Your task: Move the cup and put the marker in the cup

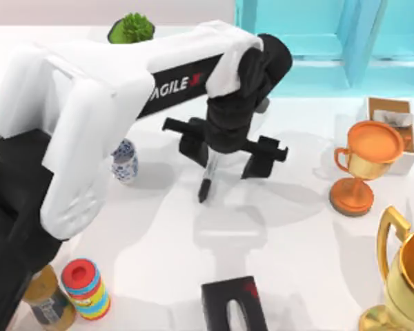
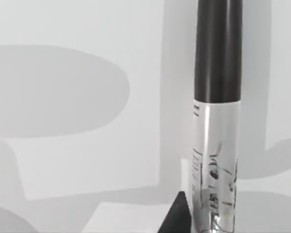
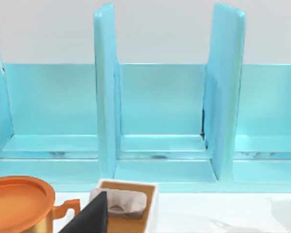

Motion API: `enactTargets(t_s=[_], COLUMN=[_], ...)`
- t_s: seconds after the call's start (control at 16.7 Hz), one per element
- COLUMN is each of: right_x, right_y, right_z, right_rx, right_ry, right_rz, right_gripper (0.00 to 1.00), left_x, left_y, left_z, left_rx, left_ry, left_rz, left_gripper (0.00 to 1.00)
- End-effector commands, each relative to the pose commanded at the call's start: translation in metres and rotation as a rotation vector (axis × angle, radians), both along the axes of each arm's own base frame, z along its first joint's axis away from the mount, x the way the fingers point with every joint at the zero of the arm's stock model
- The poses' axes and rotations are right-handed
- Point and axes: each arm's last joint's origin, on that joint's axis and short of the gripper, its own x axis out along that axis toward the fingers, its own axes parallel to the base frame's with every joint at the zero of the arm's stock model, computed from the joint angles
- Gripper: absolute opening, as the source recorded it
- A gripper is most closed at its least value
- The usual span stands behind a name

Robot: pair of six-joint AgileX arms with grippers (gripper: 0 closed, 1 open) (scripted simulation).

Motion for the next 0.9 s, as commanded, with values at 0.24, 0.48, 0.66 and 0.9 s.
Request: enactTargets(t_s=[0.24, 0.48, 0.66, 0.9], right_x=[0.0, 0.0, 0.0, 0.0], right_y=[0.0, 0.0, 0.0, 0.0], right_z=[0.0, 0.0, 0.0, 0.0], right_rx=[0.0, 0.0, 0.0, 0.0], right_ry=[0.0, 0.0, 0.0, 0.0], right_rz=[0.0, 0.0, 0.0, 0.0], right_gripper=[1.0, 1.0, 1.0, 1.0], left_x=[0.0, 0.0, 0.0, -0.016], left_y=[0.0, 0.0, 0.0, -0.013], left_z=[0.0, 0.0, 0.0, 0.043], left_rx=[0.0, 0.0, 0.0, -0.093], left_ry=[0.0, 0.0, 0.0, -0.015], left_rz=[0.0, 0.0, 0.0, -0.005], left_gripper=[0.0, 0.0, 0.0, 0.0])
